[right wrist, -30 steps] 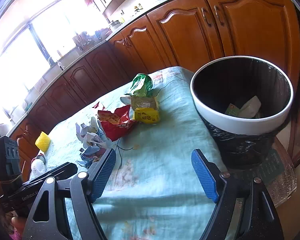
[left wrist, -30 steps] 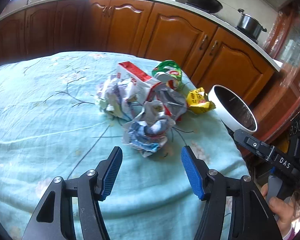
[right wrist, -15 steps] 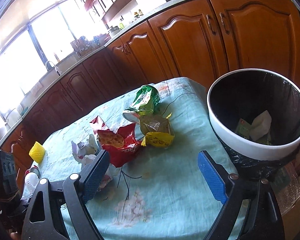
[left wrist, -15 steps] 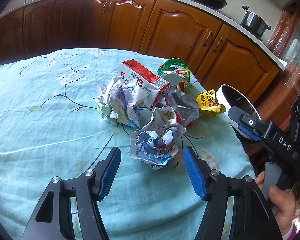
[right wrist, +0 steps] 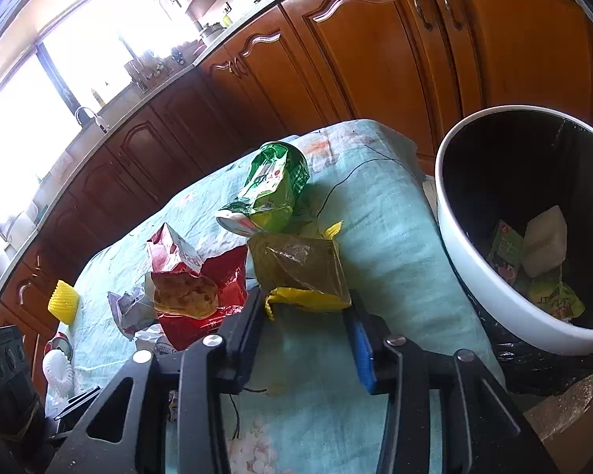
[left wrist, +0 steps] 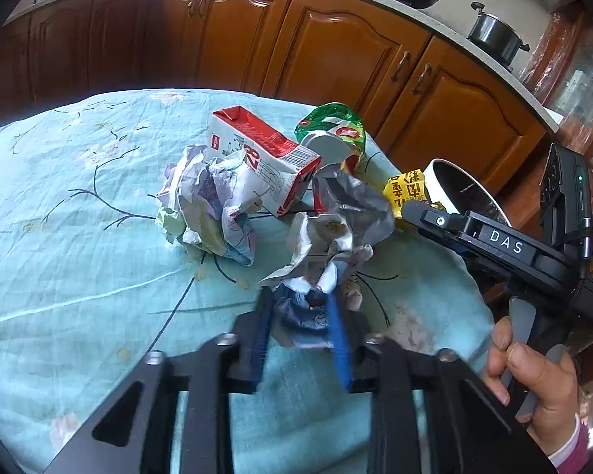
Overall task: Collect trash
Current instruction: 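Move both open tools toward the crumpled wrappers on the cloth, then grasp the yellow wrapper with the right tool while the left tool grasps crumpled white foil, then carry the yellow wrapper and white foil over the bin opening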
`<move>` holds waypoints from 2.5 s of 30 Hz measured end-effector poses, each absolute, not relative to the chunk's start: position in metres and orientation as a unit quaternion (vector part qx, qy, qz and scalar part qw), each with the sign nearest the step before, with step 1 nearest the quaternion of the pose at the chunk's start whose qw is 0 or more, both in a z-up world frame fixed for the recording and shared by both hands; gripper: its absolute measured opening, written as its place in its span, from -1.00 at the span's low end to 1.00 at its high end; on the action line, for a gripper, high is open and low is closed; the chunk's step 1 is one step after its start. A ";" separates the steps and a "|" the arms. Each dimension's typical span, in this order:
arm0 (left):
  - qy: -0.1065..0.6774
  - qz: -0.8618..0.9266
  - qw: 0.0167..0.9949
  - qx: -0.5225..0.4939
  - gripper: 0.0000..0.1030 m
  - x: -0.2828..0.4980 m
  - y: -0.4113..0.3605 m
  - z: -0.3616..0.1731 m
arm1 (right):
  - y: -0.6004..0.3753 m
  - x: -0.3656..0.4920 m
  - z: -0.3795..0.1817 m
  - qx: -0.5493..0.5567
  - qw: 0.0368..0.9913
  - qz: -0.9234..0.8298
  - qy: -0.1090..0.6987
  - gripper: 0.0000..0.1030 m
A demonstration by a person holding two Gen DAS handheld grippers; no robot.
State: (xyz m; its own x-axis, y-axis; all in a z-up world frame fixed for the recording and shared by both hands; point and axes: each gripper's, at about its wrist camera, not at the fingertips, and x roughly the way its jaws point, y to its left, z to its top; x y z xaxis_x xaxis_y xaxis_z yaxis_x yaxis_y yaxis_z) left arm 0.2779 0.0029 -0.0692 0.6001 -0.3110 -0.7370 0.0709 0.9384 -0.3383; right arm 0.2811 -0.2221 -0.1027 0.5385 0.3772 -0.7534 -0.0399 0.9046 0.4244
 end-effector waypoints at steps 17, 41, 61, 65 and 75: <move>0.402 -0.154 0.893 -0.132 -0.87 0.249 -0.017 -0.045 | -0.257 0.216 -0.068 0.193 0.876 0.128 0.423 -0.52; 0.403 -0.215 0.885 -0.086 -0.87 0.287 -0.102 -0.034 | -0.348 0.181 -0.056 0.218 0.889 0.048 0.399 -0.52; 0.402 -0.223 0.886 -0.059 -0.87 0.332 -0.152 -0.032 | -0.386 0.205 -0.053 0.215 0.895 0.020 0.390 -0.50; 0.403 -0.223 0.886 -0.056 -0.87 0.343 -0.161 -0.033 | -0.391 0.214 -0.053 0.208 0.896 0.016 0.392 -0.49; 0.410 -0.220 0.884 -0.046 -0.86 0.375 -0.184 -0.037 | -0.405 0.236 -0.060 0.191 0.892 0.008 0.410 -0.47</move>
